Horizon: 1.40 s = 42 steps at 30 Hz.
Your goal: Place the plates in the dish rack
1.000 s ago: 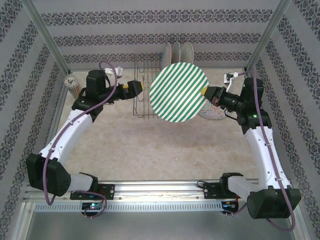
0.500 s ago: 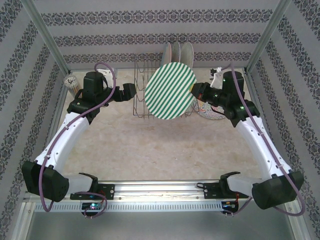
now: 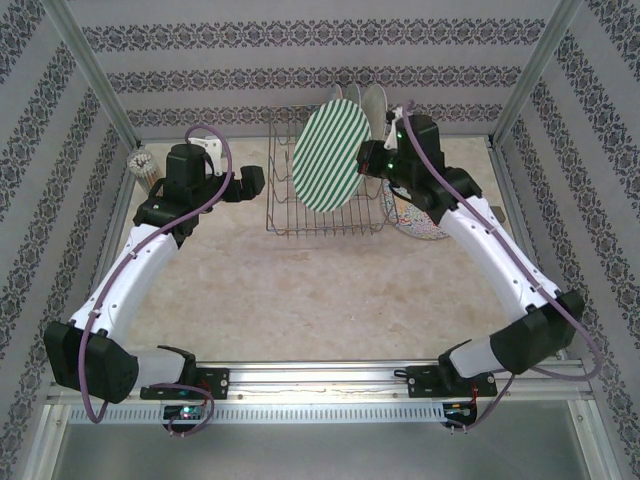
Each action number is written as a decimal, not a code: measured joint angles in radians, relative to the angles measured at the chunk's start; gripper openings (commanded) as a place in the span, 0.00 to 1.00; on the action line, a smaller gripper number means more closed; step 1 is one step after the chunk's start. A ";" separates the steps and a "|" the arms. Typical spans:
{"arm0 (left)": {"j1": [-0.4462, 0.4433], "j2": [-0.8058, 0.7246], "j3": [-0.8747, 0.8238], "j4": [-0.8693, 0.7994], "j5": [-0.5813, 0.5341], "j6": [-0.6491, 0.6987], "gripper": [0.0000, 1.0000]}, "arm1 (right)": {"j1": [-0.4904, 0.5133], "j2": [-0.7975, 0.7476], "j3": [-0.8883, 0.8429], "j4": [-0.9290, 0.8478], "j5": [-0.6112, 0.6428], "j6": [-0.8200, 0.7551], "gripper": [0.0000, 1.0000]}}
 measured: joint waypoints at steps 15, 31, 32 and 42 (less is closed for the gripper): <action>0.024 0.060 -0.002 -0.011 -0.046 0.011 1.00 | 0.146 0.346 0.405 -0.116 0.509 -0.201 0.00; 0.056 0.087 -0.010 -0.009 0.006 -0.005 1.00 | 0.182 0.630 0.712 -0.120 0.695 -0.272 0.00; 0.056 0.091 -0.010 -0.008 0.011 -0.008 1.00 | 0.185 0.639 0.719 -0.119 0.700 -0.272 0.00; 0.056 0.114 -0.011 -0.007 0.059 -0.031 1.00 | 0.214 0.737 0.830 -0.117 0.727 -0.268 0.00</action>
